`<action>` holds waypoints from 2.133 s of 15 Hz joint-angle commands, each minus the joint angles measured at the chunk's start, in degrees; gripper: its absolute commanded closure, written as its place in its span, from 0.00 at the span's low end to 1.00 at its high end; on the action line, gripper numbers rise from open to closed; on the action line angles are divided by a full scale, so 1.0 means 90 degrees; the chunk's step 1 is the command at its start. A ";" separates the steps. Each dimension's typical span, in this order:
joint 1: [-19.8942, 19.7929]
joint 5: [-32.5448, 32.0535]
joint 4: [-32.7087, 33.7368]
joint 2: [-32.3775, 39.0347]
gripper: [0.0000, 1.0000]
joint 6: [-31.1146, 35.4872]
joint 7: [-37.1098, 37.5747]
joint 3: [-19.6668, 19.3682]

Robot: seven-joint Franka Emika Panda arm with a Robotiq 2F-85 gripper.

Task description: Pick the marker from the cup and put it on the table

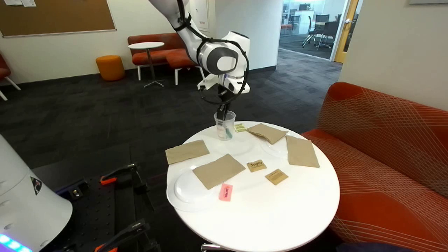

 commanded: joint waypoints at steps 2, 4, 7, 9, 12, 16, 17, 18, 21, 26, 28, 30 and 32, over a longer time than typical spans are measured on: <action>-0.0144 0.0309 0.0246 0.0128 0.74 -0.0211 -0.0038 0.0127; -0.0149 0.0367 0.0276 0.0157 0.88 -0.0203 -0.0025 0.0130; -0.0120 0.0383 0.0286 0.0152 1.00 -0.0203 0.0051 0.0084; -0.0096 0.0354 0.0256 0.0092 0.97 -0.0211 0.0099 0.0052; -0.0085 0.0348 0.0171 -0.0065 0.97 -0.0233 0.0133 0.0041; -0.0118 0.0384 0.0043 -0.0385 0.97 -0.0451 0.0095 0.0094; -0.0103 0.0362 0.0010 -0.0485 0.97 -0.0537 0.0120 0.0080; -0.0105 0.0356 -0.0023 -0.0599 0.97 -0.0656 0.0113 0.0086; -0.0110 0.0342 -0.0075 -0.0944 0.97 -0.1066 0.0063 0.0122; -0.0067 0.0241 -0.0202 -0.1631 0.97 -0.1677 0.0086 0.0150; -0.0015 0.0106 -0.0307 -0.1951 0.97 -0.1813 0.0160 0.0125; 0.0023 -0.0134 -0.0428 -0.2227 0.97 -0.1790 0.0223 0.0069; -0.0007 -0.0408 -0.0501 -0.2416 0.97 -0.1754 0.0089 0.0077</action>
